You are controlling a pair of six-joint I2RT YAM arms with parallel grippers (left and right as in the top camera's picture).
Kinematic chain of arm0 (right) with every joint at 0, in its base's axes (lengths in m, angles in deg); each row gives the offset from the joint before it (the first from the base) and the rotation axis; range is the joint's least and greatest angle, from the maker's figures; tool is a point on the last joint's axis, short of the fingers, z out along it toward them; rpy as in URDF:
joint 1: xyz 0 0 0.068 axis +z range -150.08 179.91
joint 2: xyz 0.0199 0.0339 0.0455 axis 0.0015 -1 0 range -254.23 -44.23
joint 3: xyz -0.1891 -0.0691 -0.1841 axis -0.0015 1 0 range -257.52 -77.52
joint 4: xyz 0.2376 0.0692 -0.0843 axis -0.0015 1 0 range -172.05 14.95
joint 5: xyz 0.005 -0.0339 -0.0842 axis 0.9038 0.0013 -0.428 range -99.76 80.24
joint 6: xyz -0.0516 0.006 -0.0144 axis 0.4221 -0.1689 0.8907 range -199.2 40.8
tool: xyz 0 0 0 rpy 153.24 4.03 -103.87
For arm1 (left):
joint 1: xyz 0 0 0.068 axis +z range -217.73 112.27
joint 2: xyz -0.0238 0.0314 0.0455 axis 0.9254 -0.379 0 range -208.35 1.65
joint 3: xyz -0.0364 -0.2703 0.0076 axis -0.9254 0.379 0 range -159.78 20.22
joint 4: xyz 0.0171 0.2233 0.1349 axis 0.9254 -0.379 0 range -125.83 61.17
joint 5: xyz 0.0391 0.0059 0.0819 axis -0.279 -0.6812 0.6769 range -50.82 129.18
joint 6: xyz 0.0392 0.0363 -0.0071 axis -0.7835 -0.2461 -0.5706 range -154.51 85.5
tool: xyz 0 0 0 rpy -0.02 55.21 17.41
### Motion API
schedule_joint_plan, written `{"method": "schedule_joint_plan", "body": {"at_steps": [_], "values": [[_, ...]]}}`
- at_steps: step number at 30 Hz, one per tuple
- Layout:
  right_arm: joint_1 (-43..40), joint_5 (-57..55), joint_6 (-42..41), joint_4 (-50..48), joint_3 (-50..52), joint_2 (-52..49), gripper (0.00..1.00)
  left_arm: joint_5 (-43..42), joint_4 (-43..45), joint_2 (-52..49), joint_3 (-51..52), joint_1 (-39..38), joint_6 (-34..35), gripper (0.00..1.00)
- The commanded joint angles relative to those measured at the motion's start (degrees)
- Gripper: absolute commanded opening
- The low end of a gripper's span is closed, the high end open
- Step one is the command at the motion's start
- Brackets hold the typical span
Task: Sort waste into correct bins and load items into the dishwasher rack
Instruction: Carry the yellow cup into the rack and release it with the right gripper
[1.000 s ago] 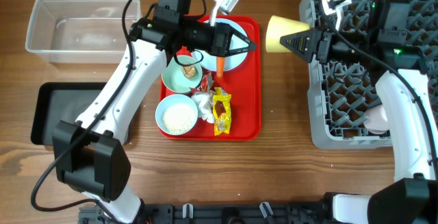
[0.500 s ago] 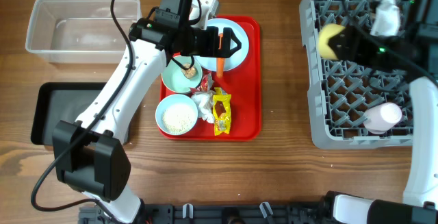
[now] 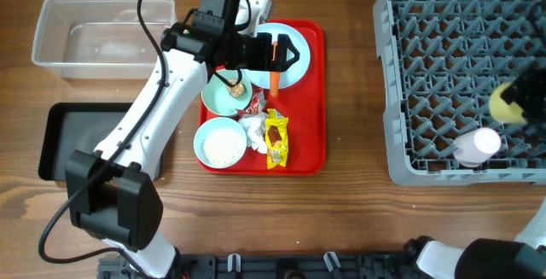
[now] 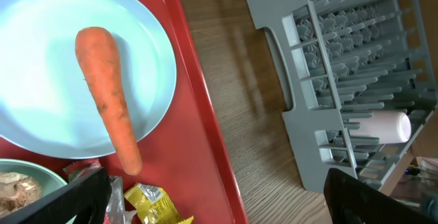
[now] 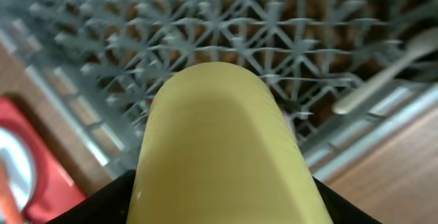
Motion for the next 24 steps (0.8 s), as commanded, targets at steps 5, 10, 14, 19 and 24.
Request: {"method": "schedule_joint_plan", "body": {"at_steps": [5,10,14,19,24], "values": [[-8.1,-7.3,-5.4,-1.8,-1.0,-2.0,0.54,0.4,0.0,0.1,-0.4,0.3,-0.5,1.0],[-12.4,-6.8,-5.2,-1.8,-1.0,-8.2,0.53,0.4,0.0,0.1,-0.4,0.3,-0.5,1.0],[-12.4,-7.0,-5.1,-3.7,-1.0,-13.9,0.53,0.4,0.0,0.1,-0.4,0.3,-0.5,1.0],[-12.4,-9.0,-5.1,-4.0,-1.0,-19.3,0.52,0.4,0.0,0.1,-0.4,0.3,-0.5,1.0],[-12.4,-9.5,-5.1,-4.5,-0.9,-22.8,0.52,0.4,0.0,0.1,-0.4,0.3,-0.5,1.0]]}}
